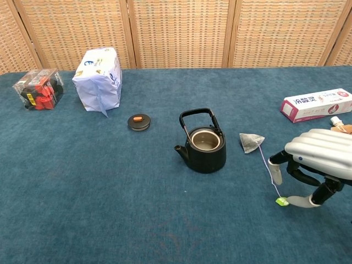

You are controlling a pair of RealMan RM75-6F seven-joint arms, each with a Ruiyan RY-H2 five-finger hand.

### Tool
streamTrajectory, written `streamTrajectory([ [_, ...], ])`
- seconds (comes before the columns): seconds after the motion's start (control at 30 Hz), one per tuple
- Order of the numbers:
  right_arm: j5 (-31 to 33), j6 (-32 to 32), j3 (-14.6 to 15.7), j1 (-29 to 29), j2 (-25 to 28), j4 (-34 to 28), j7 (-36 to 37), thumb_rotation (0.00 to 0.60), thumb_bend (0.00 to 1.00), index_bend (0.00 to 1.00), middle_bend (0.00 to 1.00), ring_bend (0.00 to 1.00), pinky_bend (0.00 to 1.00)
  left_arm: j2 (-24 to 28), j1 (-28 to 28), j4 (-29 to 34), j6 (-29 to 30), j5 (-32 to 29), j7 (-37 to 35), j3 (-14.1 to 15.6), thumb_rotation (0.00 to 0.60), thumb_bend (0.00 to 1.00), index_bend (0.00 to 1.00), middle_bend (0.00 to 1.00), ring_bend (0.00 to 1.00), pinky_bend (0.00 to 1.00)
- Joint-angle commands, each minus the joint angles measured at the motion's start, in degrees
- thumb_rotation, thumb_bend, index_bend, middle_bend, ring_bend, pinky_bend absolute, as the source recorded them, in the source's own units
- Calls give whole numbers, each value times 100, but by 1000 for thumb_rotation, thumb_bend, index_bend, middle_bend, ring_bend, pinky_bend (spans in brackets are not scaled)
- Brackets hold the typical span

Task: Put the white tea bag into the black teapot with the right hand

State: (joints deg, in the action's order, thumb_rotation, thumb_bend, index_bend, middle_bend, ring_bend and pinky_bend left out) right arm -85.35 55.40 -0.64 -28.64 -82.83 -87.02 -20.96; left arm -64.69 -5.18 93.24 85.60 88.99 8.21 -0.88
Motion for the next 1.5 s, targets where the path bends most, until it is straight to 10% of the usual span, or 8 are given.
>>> streamTrajectory([
  [0.03,-12,38,22,2,-39,53,26,517,468,506,895,898,972,-1,-1,3,0,0,-1,1,600,408,0,0,0,0],
  [1.5,-101,190,289,23,-383,652,286,517,490,553,898,899,972,-34,0,-66,-16,-67,-36,3,600,408,0,0,0,0],
])
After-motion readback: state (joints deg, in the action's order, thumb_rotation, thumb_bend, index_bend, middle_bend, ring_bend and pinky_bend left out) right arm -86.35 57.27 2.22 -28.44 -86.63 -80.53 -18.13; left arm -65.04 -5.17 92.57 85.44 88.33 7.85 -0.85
